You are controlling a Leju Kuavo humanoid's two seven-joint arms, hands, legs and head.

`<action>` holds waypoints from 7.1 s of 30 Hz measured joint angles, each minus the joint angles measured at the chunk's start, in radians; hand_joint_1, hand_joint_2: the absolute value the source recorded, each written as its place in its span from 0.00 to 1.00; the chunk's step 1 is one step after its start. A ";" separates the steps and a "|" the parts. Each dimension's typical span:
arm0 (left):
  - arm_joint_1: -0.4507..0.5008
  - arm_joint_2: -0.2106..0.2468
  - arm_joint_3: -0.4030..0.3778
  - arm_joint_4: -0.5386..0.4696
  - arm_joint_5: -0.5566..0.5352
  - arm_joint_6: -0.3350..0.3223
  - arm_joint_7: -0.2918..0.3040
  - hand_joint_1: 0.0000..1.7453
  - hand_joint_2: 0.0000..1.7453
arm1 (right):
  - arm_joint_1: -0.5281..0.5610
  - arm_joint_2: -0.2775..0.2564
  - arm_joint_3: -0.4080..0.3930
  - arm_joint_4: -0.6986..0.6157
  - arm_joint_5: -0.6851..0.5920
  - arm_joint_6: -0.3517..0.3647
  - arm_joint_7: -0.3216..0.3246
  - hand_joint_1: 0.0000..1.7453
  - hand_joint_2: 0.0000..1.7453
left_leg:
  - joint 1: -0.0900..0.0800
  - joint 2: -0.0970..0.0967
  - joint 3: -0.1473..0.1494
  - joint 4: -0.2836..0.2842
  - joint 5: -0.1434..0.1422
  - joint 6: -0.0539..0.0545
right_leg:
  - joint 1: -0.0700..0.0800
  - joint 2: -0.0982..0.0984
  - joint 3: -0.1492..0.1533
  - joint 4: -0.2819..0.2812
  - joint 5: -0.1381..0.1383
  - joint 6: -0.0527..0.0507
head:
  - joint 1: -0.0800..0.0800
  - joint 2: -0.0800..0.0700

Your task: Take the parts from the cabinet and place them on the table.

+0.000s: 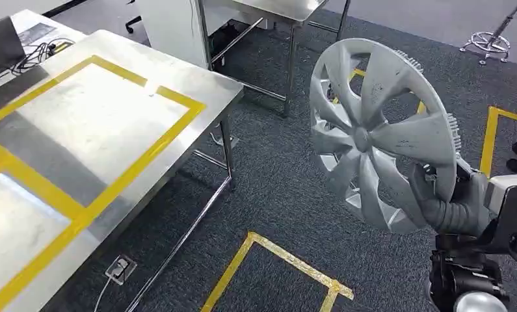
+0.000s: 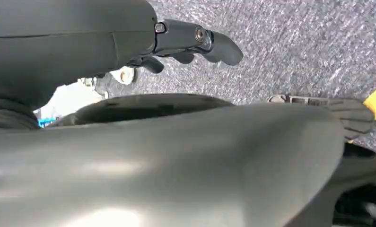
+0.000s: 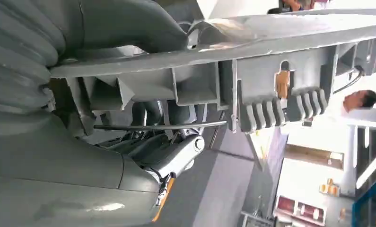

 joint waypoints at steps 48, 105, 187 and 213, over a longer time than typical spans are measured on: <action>0.001 -0.008 -0.020 -0.002 -0.039 -0.153 0.113 0.00 0.00 | -0.228 0.121 0.202 0.335 -0.016 0.082 0.043 1.00 1.00 | 0.005 -0.148 -0.037 0.011 0.029 0.025 | 0.004 0.129 -0.028 0.006 0.019 0.004 | 0.045 0.000; 0.015 -0.002 -0.015 0.005 -0.002 -0.171 0.063 0.00 0.00 | -0.214 0.119 0.132 0.223 -0.055 0.007 -0.084 1.00 1.00 | 0.008 -0.058 -0.021 0.007 0.012 0.010 | -0.011 0.088 0.000 -0.014 0.012 0.014 | 0.035 0.000; 0.015 -0.005 -0.011 0.011 0.005 -0.179 0.035 0.00 0.00 | -0.243 0.125 0.166 0.273 -0.059 0.009 -0.063 1.00 1.00 | 0.022 -0.069 -0.015 0.021 -0.005 0.020 | -0.012 0.107 -0.029 0.092 -0.043 0.032 | 0.017 0.000; 0.012 -0.002 -0.011 0.012 0.009 -0.187 0.048 0.00 0.00 | -0.273 0.126 0.164 0.314 -0.068 -0.008 -0.047 1.00 1.00 | 0.017 -0.061 -0.026 0.022 0.005 -0.007 | -0.004 0.115 -0.009 0.000 0.002 0.007 | 0.013 0.000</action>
